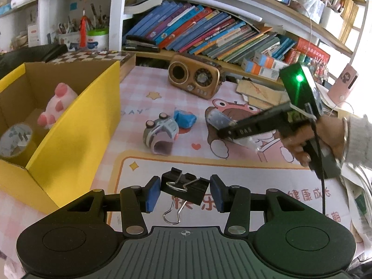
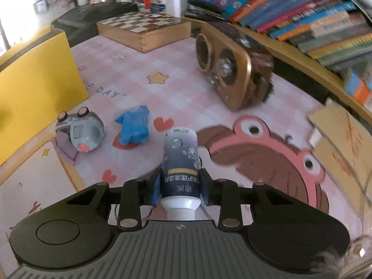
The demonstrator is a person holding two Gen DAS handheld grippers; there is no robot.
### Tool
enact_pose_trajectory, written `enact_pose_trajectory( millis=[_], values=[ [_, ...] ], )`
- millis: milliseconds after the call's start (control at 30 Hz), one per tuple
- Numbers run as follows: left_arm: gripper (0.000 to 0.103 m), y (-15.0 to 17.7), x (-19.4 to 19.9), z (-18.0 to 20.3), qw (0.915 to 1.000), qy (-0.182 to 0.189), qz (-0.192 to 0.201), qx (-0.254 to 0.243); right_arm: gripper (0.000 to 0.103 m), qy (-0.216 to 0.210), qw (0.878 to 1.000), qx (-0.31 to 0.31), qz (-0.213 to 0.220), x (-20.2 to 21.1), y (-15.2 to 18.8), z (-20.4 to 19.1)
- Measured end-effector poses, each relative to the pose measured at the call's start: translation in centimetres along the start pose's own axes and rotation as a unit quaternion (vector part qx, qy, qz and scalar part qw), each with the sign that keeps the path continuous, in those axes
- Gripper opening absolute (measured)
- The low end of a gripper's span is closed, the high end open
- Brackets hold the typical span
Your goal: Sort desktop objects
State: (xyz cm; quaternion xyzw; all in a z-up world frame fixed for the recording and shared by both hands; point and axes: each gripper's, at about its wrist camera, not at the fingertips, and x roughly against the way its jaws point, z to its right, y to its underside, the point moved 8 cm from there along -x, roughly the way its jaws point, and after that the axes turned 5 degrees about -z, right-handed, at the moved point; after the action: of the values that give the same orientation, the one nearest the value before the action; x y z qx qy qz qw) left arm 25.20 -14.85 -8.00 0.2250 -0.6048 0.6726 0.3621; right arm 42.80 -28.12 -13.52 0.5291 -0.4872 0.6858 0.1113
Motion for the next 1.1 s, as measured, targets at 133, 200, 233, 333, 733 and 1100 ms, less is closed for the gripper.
enact_pose_trajectory(
  millis=[133, 200, 233, 333, 733, 1100],
  values=[
    [0.045, -0.2, 0.5, 0.2, 1.0000, 0.003, 0.009, -0.001, 0.031, 0.009, 0.998, -0.066, -0.001, 1.5, 2.0, 0.4],
    [0.045, -0.2, 0.8, 0.1, 0.9999, -0.002, 0.014, 0.002, 0.031, 0.009, 0.996, -0.093, 0.003, 2.5, 3.1, 0.2],
    [0.045, -0.1, 1.0, 0.0, 0.9999, -0.003, 0.015, 0.004, 0.031, 0.012, 0.995, -0.101, 0.008, 3.1, 3.6, 0.1],
    [0.045, 0.3, 1.0, -0.2, 0.9999, -0.008, 0.014, 0.006, 0.031, 0.022, 0.992, -0.126, 0.019, 4.9, 5.0, -0.6],
    [0.045, 2.4, 2.1, 0.2, 0.9997, 0.024, 0.006, -0.005, 0.031, 0.045, 0.978, -0.200, 0.036, 10.5, 10.0, -4.5],
    [0.045, 3.4, 5.1, -1.2, 0.9986, 0.048, 0.017, -0.011, 0.031, 0.058, 0.977, -0.202, 0.047, 13.4, 11.7, -10.6]
  ],
)
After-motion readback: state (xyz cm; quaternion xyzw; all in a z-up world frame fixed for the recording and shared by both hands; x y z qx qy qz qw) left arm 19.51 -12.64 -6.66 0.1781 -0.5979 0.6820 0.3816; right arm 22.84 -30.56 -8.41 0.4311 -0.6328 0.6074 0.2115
